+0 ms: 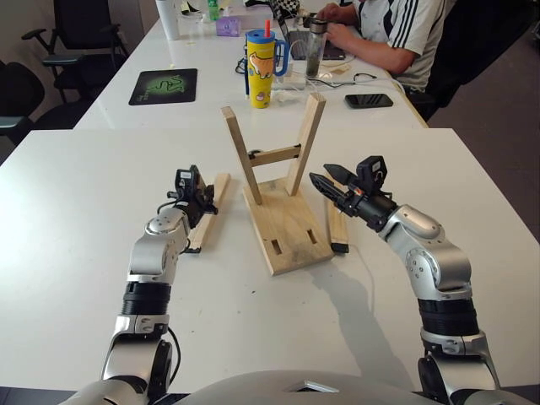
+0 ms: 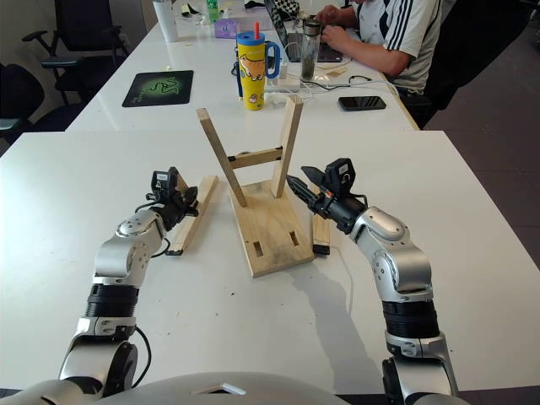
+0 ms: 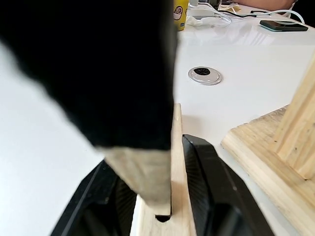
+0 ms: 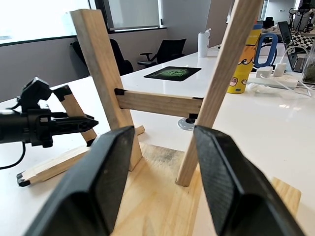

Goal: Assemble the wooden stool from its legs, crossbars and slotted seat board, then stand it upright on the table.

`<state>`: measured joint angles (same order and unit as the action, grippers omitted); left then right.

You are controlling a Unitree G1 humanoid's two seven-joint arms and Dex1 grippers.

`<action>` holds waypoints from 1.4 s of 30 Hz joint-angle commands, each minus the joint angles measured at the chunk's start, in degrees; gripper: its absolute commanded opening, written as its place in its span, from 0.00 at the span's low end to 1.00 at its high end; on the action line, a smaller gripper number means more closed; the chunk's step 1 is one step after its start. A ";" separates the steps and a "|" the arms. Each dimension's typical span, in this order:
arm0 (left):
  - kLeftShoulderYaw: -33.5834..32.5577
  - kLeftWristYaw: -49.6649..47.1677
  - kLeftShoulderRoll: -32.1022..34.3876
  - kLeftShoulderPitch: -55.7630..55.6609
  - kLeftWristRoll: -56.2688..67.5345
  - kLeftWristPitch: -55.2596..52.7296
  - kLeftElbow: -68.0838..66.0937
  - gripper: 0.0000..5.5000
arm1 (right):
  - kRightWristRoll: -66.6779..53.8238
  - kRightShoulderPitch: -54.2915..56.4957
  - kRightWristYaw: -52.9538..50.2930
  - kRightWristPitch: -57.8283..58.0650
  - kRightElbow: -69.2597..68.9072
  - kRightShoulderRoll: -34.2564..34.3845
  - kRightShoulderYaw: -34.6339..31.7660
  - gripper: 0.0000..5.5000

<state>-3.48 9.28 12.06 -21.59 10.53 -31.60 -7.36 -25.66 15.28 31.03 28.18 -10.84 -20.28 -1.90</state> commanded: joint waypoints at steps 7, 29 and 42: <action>-2.17 -1.73 -0.07 -5.86 0.01 5.24 11.43 0.27 | 0.44 -0.13 -0.46 -0.59 -0.32 0.58 -0.20 0.41; 0.77 -0.98 -1.54 -9.68 -4.99 15.35 -15.42 0.27 | 0.15 0.19 -0.17 -0.21 -0.12 0.28 -0.56 0.41; -11.72 -2.04 2.84 -8.68 5.18 14.52 14.14 0.27 | 0.19 -0.43 0.03 -0.13 -0.27 0.38 -0.20 0.41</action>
<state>-13.17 6.91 12.86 -35.43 14.32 -11.87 4.97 -25.66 15.05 31.09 27.87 -10.93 -19.61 -1.85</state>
